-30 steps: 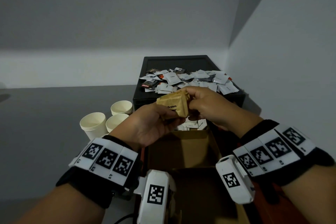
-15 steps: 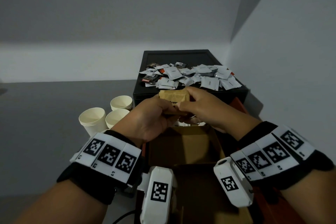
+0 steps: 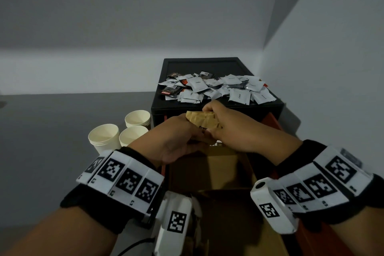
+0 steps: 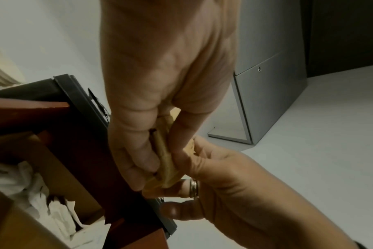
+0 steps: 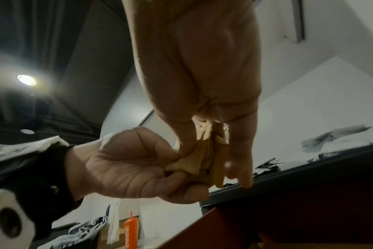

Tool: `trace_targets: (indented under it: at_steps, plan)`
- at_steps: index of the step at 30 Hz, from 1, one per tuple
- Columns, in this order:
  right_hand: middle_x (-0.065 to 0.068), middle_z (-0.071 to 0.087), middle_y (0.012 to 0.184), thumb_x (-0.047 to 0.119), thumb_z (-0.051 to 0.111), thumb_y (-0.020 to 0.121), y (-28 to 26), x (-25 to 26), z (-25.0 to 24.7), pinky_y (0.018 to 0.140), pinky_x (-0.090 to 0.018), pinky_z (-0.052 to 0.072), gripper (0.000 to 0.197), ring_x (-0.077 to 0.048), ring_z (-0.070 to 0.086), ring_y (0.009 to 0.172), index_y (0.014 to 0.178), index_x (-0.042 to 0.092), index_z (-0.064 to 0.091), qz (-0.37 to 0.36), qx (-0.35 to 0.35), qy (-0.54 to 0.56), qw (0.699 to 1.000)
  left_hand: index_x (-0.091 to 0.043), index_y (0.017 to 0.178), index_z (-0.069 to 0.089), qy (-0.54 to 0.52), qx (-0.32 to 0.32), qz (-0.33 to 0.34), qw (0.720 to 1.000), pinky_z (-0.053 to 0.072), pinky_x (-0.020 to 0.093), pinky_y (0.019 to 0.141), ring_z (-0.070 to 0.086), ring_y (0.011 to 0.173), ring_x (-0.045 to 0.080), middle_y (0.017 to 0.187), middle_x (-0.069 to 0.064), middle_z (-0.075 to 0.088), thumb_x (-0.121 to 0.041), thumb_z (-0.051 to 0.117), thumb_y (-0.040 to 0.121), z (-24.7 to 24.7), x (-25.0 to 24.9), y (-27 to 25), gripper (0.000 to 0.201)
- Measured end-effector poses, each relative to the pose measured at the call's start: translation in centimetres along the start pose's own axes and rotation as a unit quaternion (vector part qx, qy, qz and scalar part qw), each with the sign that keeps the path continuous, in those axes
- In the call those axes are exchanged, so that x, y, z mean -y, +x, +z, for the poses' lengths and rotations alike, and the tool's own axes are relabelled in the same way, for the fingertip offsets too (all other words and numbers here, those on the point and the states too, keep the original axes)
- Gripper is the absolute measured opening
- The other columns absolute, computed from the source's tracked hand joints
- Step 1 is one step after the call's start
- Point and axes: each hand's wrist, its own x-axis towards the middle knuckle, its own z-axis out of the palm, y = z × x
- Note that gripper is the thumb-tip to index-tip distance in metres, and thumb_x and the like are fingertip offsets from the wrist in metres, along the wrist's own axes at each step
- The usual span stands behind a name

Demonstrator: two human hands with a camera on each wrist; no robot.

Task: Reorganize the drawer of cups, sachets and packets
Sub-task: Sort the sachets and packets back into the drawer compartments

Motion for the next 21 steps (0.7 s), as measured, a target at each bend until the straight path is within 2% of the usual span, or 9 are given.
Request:
trace_targets:
  at_steps: [2,4,5,7,9,12,15,18,21]
  plan:
    - [0.002,0.054,0.114,0.018,0.067,0.084,0.1,-0.1,0.0,0.067,-0.011,0.04,0.078,-0.008,0.054,0.092,0.145,0.027,0.019,-0.004,0.029,0.014,0.999,-0.002,0.108,0.054,-0.031,-0.019,-0.024,0.999,0.057,0.029,0.061,0.063,0.082,0.026,0.102,0.019,0.062,0.012,0.045,0.087,-0.1,0.0,0.2,0.027]
    - [-0.002,0.038,0.14,0.02,0.078,0.073,0.0,0.1,0.1,0.089,-0.019,0.039,0.101,-0.018,0.045,0.121,0.149,0.028,0.012,-0.011,0.043,-0.012,0.999,0.002,0.1,0.055,-0.034,-0.008,-0.06,0.998,0.055,0.036,0.07,0.061,0.084,0.029,0.104,0.021,0.06,0.003,0.042,0.092,-0.1,-0.1,0.1,0.015]
    - [-0.003,0.032,0.143,0.02,0.08,0.07,0.0,0.3,0.2,0.093,-0.023,0.039,0.104,-0.02,0.042,0.124,0.149,0.027,0.012,-0.009,0.04,-0.032,0.999,0.002,0.093,0.056,-0.024,-0.001,-0.075,0.997,0.053,0.037,0.073,0.06,0.083,0.029,0.101,0.019,0.06,-0.002,0.041,0.094,-0.1,-0.1,0.1,0.015]
    - [-0.005,0.033,0.134,0.021,0.079,0.07,0.0,0.6,0.8,0.089,-0.027,0.045,0.092,-0.02,0.049,0.112,0.144,0.023,0.025,-0.005,0.019,-0.068,0.998,-0.003,0.087,0.057,0.01,0.007,-0.093,0.996,0.049,0.035,0.075,0.059,0.078,0.025,0.09,0.013,0.06,-0.009,0.041,0.095,0.0,0.0,0.0,0.019]
    - [-0.004,0.039,0.119,0.022,0.077,0.073,0.2,0.7,1.2,0.082,-0.032,0.051,0.059,-0.018,0.053,0.093,0.123,0.018,0.046,-0.021,-0.013,-0.101,0.995,-0.008,0.086,0.056,0.042,0.012,-0.107,0.993,0.046,0.032,0.074,0.057,0.075,0.02,0.08,0.008,0.059,-0.014,0.042,0.095,0.2,-0.1,0.0,0.017]
    - [-0.004,0.049,0.097,0.014,0.071,0.074,0.6,0.6,0.9,0.067,-0.029,0.048,0.028,-0.017,0.053,0.08,0.096,0.012,0.054,-0.011,-0.005,-0.099,0.995,-0.013,0.085,0.054,0.049,0.017,-0.112,0.992,0.043,0.03,0.074,0.055,0.075,0.018,0.078,0.005,0.058,-0.017,0.044,0.093,0.4,-0.2,-0.1,0.013]
    - [-0.007,0.058,0.083,0.008,0.064,0.078,0.9,0.1,0.4,0.057,-0.026,0.045,0.018,-0.018,0.058,0.072,0.095,0.005,0.057,0.053,0.063,0.03,0.996,-0.015,0.085,0.057,0.026,0.037,-0.111,0.993,0.042,0.033,0.077,0.056,0.079,0.019,0.084,0.005,0.06,-0.021,0.043,0.093,0.1,-0.4,-0.2,0.017]
    - [-0.008,0.063,0.078,0.013,0.056,0.086,1.0,-0.7,0.4,0.052,-0.02,0.047,0.011,-0.017,0.063,0.064,0.096,0.007,0.056,0.14,0.122,0.191,0.964,-0.014,0.091,0.058,0.002,0.045,-0.119,0.992,0.043,0.033,0.077,0.059,0.083,0.021,0.087,0.007,0.063,-0.036,0.039,0.095,-0.1,-0.8,-0.4,0.029]
    - [-0.008,0.062,0.076,0.016,0.057,0.088,0.9,-1.3,0.5,0.046,-0.017,0.047,0.008,-0.013,0.064,0.059,0.092,0.009,0.054,0.156,0.151,0.274,0.937,-0.01,0.094,0.06,-0.002,0.039,-0.128,0.991,0.044,0.032,0.076,0.061,0.085,0.023,0.086,0.009,0.066,-0.045,0.034,0.095,-0.2,-1.0,-0.5,0.044]
